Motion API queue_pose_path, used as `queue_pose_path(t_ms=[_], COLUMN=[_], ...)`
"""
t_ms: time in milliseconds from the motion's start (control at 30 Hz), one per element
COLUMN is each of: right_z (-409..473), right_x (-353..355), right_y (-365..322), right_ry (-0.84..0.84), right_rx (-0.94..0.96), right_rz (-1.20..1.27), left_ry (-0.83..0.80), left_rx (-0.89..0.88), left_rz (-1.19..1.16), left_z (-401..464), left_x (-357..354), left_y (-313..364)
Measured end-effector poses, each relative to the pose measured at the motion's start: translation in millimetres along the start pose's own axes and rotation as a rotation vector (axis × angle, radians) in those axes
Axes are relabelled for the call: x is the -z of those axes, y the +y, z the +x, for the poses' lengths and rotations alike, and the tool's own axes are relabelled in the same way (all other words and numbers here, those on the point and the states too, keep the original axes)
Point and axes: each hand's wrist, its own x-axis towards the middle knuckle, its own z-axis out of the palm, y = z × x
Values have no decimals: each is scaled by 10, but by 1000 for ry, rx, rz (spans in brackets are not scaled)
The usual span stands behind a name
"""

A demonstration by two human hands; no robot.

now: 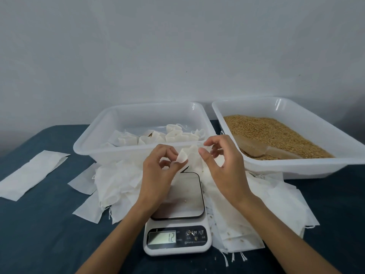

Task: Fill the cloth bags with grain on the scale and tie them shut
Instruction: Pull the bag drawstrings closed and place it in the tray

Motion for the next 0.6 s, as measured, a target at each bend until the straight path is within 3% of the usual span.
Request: queue_pose_path(t_ms=[67,200,400,467,600], right_z=[-26,-77,-67,-65,-51], right_x=[-21,-55,-59,-61,-39], right_y=[-18,-44,-74,-73,-83], right_ry=[-29,-152,-286,-253,-161], right_rx=[154,203,-10,-64,-75], right_rz=[-58,-51,27,72,151], left_ry=[4,-14,7,-2,-34], left_rx=[-96,-244,-407,-445,-324], left_rz=[107,274,422,452,403], left_z=[-8,-35,-53,-54,-50], left_x=[13,2,-30,-33,-26], left_y=[1,6,-22,-45,-85])
